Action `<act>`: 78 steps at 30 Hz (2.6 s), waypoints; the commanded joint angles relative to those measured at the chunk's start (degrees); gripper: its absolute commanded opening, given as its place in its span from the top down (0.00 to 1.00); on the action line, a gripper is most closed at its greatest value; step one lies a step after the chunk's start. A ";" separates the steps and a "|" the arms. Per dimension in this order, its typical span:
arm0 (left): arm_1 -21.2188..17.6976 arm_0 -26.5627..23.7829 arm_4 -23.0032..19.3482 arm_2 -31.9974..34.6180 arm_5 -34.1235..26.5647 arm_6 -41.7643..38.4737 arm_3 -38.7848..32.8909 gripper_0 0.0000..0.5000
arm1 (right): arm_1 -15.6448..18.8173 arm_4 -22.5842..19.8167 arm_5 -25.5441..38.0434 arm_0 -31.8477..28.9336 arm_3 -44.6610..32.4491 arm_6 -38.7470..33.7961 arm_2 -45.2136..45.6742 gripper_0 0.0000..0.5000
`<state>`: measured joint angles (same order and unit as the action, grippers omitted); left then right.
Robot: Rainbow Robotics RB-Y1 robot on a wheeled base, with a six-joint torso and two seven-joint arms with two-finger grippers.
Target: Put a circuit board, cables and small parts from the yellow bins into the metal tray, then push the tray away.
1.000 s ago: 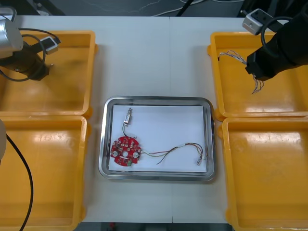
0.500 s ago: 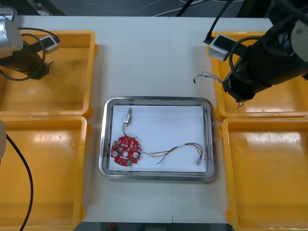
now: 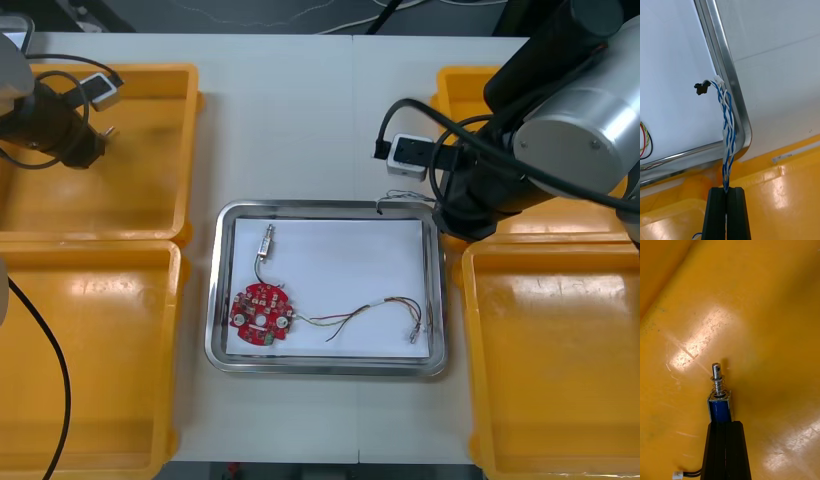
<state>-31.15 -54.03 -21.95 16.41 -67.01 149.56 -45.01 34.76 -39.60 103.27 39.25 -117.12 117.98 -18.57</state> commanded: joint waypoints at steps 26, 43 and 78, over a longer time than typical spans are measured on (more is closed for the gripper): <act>-4.79 9.47 -3.80 3.01 -22.99 1.09 -22.49 0.39 | -3.38 8.40 -19.69 -2.16 7.87 7.53 -20.98 1.00; -4.79 9.73 -3.63 2.22 -25.27 -12.80 -22.49 0.00 | -4.35 9.54 -25.14 -2.07 12.97 9.46 -23.09 0.20; -4.53 10.09 -1.34 -7.01 -16.84 -30.29 -22.49 0.00 | -4.00 -1.36 -0.62 -1.90 0.67 -15.32 5.12 0.00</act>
<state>-33.38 -44.32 -24.29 11.31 -84.57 115.36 -65.63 31.30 -41.34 100.01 37.46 -113.01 106.86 -17.29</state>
